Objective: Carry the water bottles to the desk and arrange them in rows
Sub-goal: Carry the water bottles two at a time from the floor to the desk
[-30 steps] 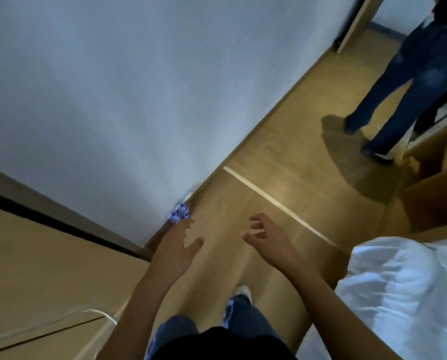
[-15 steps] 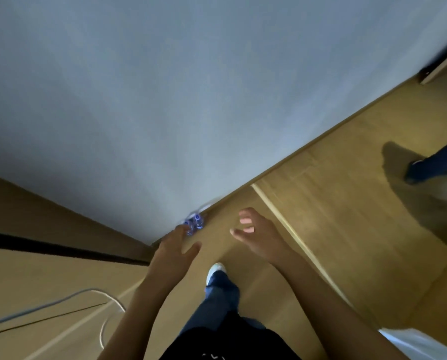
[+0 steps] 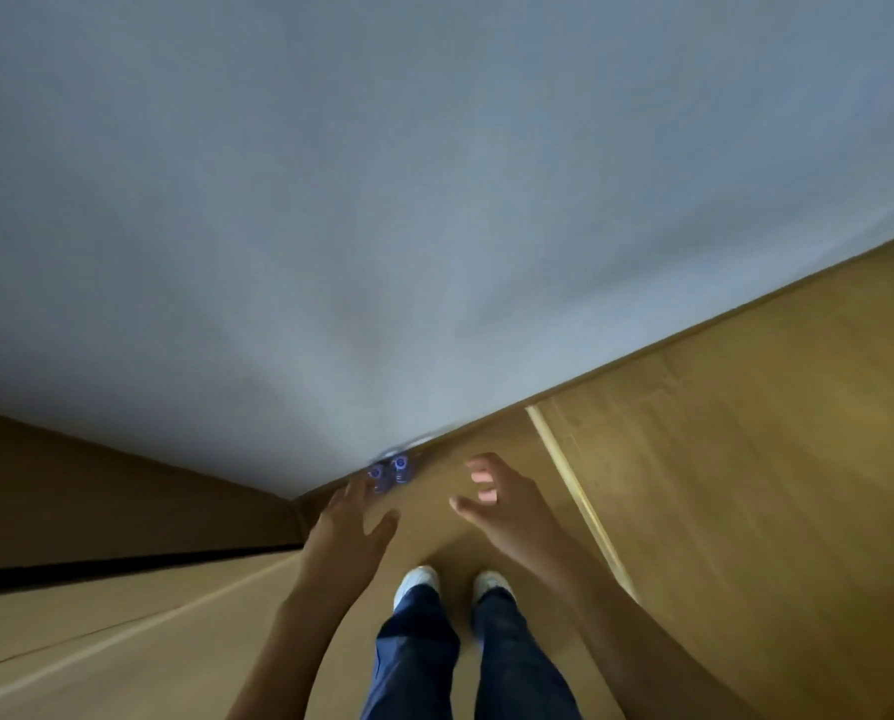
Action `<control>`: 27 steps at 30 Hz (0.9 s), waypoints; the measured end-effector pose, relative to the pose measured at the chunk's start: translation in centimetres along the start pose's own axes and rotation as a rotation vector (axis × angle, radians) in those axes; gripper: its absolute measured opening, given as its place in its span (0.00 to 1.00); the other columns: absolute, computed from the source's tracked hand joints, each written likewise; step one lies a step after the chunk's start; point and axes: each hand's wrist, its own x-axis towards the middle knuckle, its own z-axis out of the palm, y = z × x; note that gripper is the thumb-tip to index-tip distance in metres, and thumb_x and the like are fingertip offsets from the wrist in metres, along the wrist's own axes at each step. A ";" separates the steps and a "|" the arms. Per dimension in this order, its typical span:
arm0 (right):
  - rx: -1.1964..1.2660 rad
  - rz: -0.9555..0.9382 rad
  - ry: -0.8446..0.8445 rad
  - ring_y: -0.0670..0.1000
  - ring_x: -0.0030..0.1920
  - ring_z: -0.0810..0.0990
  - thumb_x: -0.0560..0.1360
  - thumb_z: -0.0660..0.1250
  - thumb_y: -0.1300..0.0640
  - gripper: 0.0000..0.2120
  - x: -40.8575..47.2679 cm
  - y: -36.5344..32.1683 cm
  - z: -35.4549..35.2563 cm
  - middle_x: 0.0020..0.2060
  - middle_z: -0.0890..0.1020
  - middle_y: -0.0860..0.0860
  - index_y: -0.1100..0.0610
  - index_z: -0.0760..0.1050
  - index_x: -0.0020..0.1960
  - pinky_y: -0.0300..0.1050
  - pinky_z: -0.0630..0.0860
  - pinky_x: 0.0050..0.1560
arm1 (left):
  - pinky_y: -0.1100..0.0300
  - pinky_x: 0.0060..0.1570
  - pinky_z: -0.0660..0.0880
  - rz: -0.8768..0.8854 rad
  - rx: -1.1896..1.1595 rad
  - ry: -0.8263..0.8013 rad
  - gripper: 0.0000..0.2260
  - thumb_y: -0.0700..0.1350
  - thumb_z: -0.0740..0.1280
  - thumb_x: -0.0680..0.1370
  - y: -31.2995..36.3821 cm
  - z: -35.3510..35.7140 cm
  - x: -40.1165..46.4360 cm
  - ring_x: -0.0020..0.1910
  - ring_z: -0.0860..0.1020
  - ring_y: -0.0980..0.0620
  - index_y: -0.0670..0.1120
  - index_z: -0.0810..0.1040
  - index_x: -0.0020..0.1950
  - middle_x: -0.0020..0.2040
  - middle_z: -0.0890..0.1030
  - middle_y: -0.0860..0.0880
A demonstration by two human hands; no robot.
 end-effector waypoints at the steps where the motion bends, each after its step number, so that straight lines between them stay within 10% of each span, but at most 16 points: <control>1: -0.013 -0.010 -0.018 0.46 0.61 0.75 0.77 0.68 0.47 0.24 0.7 0.0 0.0 0.67 0.74 0.49 0.49 0.67 0.71 0.40 0.75 0.57 | 0.57 0.57 0.71 -0.023 -0.014 0.015 0.21 0.50 0.68 0.78 -0.3 0.5 0.3 0.62 0.75 0.48 0.48 0.71 0.69 0.64 0.77 0.47; 17: -0.024 -0.060 -0.146 0.46 0.57 0.77 0.76 0.71 0.51 0.22 15.3 11.6 6.2 0.64 0.76 0.49 0.51 0.70 0.68 0.43 0.77 0.58 | 0.61 0.50 0.69 -0.266 -0.216 0.329 0.18 0.47 0.71 0.76 -12.2 13.0 8.1 0.57 0.77 0.52 0.45 0.75 0.64 0.60 0.80 0.47; 27: -0.130 -0.059 -0.180 0.51 0.57 0.79 0.73 0.75 0.52 0.26 31.8 26.1 18.9 0.63 0.78 0.53 0.54 0.71 0.68 0.45 0.76 0.56 | 0.57 0.54 0.73 -0.159 -0.053 0.253 0.19 0.50 0.70 0.76 -29.0 25.2 21.9 0.59 0.77 0.48 0.45 0.74 0.65 0.61 0.79 0.45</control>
